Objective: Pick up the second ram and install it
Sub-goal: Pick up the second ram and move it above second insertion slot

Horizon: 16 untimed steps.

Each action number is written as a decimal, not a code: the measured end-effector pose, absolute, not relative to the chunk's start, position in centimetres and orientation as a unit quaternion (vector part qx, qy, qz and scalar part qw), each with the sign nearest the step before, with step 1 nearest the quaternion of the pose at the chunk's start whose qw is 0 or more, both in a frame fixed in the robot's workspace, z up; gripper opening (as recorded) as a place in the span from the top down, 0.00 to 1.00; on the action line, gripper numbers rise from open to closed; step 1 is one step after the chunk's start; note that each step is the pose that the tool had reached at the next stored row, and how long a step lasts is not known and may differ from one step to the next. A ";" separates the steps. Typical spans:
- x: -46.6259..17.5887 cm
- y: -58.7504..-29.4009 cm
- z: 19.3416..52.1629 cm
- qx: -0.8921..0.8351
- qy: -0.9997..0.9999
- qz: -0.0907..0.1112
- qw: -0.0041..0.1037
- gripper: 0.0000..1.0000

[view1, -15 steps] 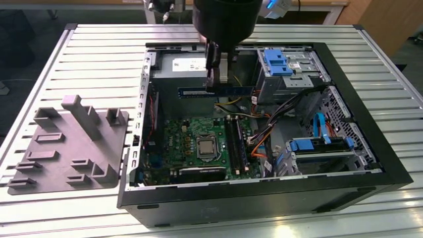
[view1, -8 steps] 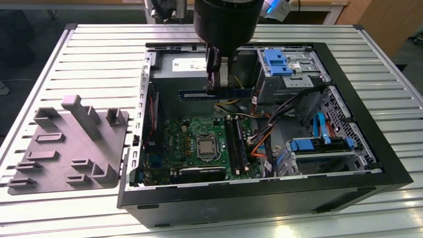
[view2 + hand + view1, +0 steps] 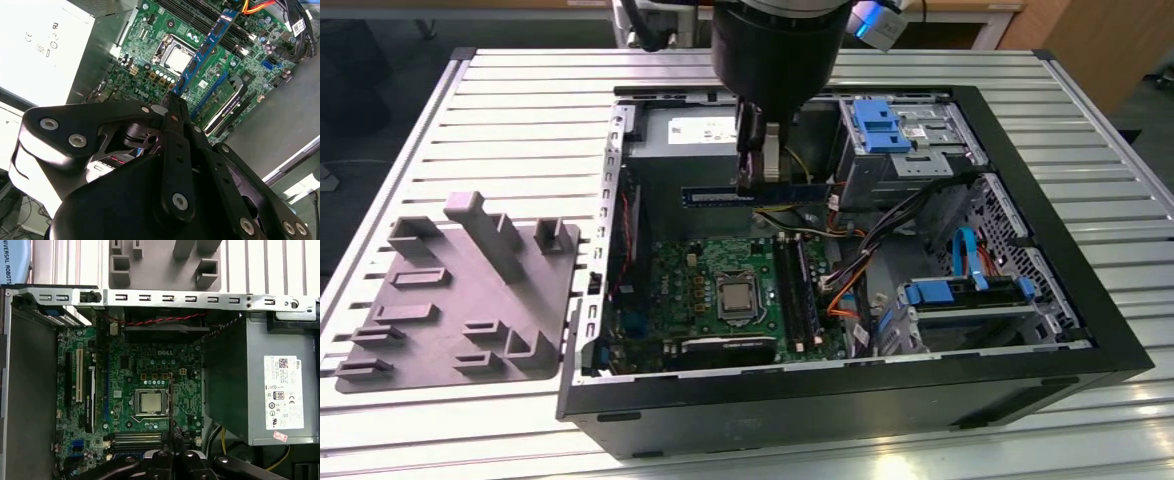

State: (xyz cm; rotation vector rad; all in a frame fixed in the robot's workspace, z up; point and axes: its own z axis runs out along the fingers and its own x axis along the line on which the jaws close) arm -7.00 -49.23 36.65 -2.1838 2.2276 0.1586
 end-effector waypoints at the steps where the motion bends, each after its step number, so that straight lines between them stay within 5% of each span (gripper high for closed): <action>1: -7.0 -49.2 36.6 -0.699 0.713 0.051 0.009 0.88; 16: -7.0 -49.2 36.3 -0.699 0.713 0.050 0.008 0.88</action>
